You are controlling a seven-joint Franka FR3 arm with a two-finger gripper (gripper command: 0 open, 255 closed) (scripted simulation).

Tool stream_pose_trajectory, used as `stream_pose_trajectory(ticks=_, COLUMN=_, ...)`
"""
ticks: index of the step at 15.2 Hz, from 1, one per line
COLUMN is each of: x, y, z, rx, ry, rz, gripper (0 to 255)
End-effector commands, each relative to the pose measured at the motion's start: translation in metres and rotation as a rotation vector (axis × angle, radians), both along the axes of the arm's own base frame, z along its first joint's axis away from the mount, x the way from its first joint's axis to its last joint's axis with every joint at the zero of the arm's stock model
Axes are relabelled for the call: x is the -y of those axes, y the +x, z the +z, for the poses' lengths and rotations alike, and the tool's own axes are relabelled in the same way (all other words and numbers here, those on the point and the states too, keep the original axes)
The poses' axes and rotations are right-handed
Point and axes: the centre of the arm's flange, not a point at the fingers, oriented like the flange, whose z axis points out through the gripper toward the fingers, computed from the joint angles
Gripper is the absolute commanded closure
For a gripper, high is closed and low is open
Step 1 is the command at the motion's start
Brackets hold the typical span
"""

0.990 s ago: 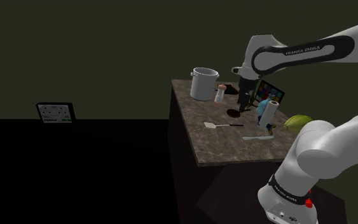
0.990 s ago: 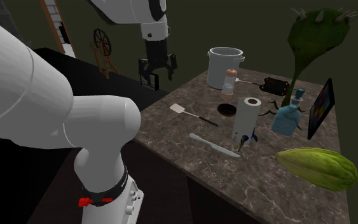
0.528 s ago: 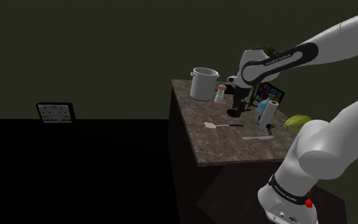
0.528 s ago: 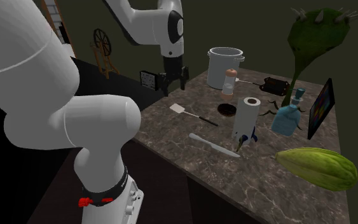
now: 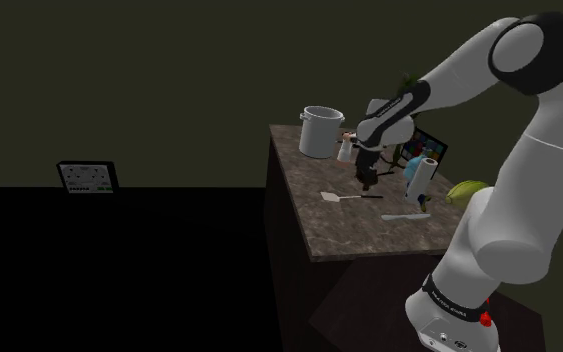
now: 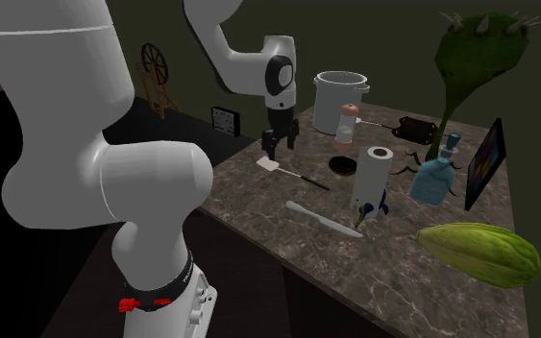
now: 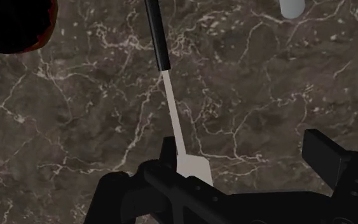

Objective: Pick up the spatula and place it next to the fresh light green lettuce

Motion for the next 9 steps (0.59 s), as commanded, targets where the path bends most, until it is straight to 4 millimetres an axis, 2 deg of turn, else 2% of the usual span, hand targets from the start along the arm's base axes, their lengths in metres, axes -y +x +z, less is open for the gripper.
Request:
stream_pose_trajectory(ticks=1, x=0.017, y=0.008, z=-0.018, rx=0.0, ry=-0.002, rz=0.04, gripper=0)
stream_pose_trajectory(ticks=5, x=0.043, y=0.029, z=-0.053, rx=-0.004, ry=-0.002, rz=0.107, gripper=0)
stream_pose_trajectory(ticks=9, x=0.044, y=0.028, z=-0.074, rx=-0.004, ry=-0.002, rz=0.107, gripper=0)
